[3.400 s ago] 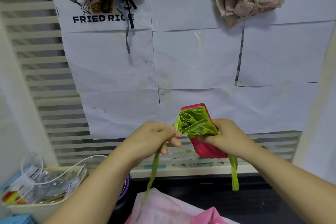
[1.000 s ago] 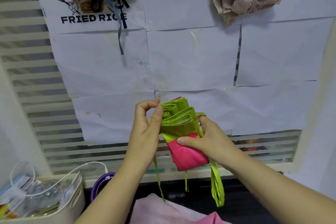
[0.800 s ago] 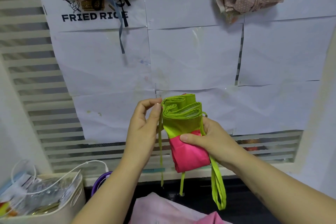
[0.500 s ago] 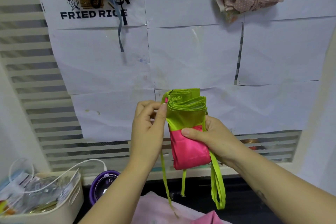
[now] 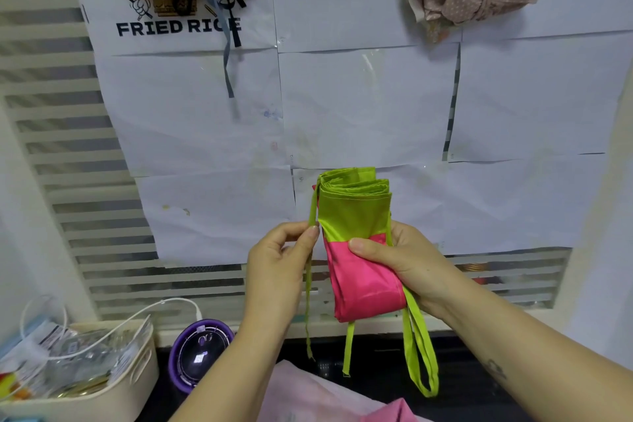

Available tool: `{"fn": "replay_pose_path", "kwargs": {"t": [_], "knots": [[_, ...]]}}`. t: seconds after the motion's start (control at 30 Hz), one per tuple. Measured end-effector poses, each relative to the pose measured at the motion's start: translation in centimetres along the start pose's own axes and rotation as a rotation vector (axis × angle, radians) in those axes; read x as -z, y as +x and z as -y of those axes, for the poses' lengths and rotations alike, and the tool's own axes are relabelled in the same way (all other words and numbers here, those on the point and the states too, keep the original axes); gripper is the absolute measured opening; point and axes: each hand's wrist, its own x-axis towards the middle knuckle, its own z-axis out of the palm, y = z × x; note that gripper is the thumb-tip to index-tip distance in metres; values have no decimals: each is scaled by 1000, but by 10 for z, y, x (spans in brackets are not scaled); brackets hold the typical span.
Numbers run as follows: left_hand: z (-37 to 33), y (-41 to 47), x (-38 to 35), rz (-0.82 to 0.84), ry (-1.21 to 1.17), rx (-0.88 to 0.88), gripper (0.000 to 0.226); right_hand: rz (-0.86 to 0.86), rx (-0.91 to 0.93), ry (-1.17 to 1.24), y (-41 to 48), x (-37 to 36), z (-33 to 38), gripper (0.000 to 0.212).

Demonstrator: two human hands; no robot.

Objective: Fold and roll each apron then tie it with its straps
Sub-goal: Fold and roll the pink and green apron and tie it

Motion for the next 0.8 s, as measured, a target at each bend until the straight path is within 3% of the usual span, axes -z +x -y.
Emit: {"fn": "replay_pose_path", "kwargs": {"t": [0.23, 0.3, 0.47, 0.6, 0.73, 0.8], "knots": [[4, -15, -10, 251, -340, 269, 32, -52, 64, -107, 3, -3, 6, 19], [4, -19, -12, 295, -313, 261, 45, -70, 84, -171, 4, -3, 6, 18], [11, -15, -17, 252, -285, 267, 48, -108, 137, -442, 8, -1, 5, 17], [13, -5, -13, 238, -327, 273, 42, -49, 117, -320, 4, 11, 7, 29], [14, 9, 4, 198, -231, 298, 32, -321, 260, -405, 1, 28, 6, 4], [14, 13, 15, 202, -126, 266, 19, -487, 298, -444, 1, 40, 6, 4]]}}
